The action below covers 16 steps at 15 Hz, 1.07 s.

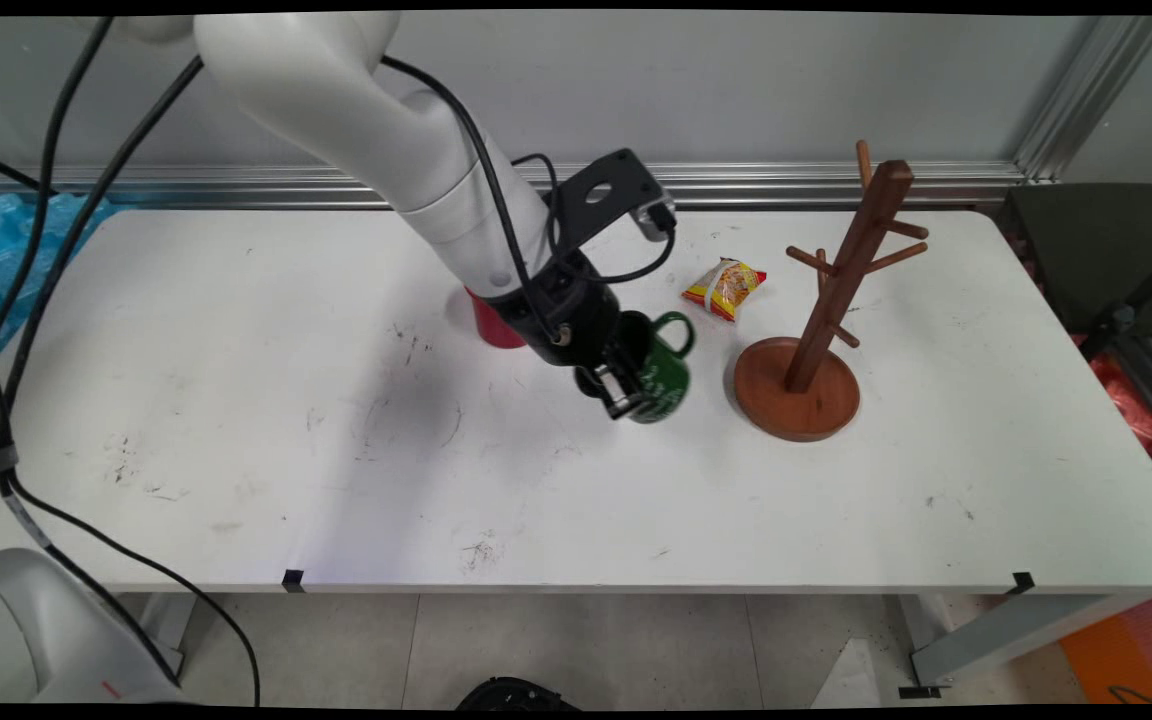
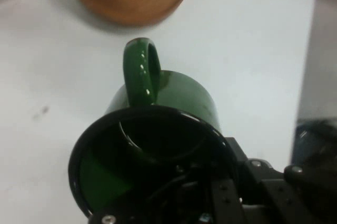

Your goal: Place the picked object on the table

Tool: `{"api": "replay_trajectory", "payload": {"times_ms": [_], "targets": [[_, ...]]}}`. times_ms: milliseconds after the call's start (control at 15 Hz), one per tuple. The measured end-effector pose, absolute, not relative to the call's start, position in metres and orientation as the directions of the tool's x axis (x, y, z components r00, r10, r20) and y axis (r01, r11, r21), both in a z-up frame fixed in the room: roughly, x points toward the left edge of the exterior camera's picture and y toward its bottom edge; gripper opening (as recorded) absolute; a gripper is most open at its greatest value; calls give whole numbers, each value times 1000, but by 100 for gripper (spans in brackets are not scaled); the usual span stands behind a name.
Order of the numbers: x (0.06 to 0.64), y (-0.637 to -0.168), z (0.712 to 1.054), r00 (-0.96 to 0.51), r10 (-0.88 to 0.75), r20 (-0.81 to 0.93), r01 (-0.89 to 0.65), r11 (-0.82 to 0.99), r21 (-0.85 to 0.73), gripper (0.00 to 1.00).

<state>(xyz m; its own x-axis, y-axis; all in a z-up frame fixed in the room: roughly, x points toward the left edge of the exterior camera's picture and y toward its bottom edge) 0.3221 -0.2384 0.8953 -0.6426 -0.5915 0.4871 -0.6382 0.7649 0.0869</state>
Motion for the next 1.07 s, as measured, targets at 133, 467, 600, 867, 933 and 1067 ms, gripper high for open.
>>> {"api": "replay_trajectory", "payload": {"times_ms": [133, 467, 600, 867, 933, 1067], "targets": [[325, -240, 895, -682, -584, 440, -636, 771, 36, 0], [328, -244, 887, -771, -548, 323, -599, 797, -76, 0], [329, -245, 879, -805, -531, 266, -572, 813, -108, 0], [330, -249, 865, -851, -501, 155, -520, 844, -127, 0], [330, -251, 861, -859, -495, 131, -510, 851, -127, 0], [331, -254, 853, -874, -480, 77, -486, 865, -124, 0]]}}
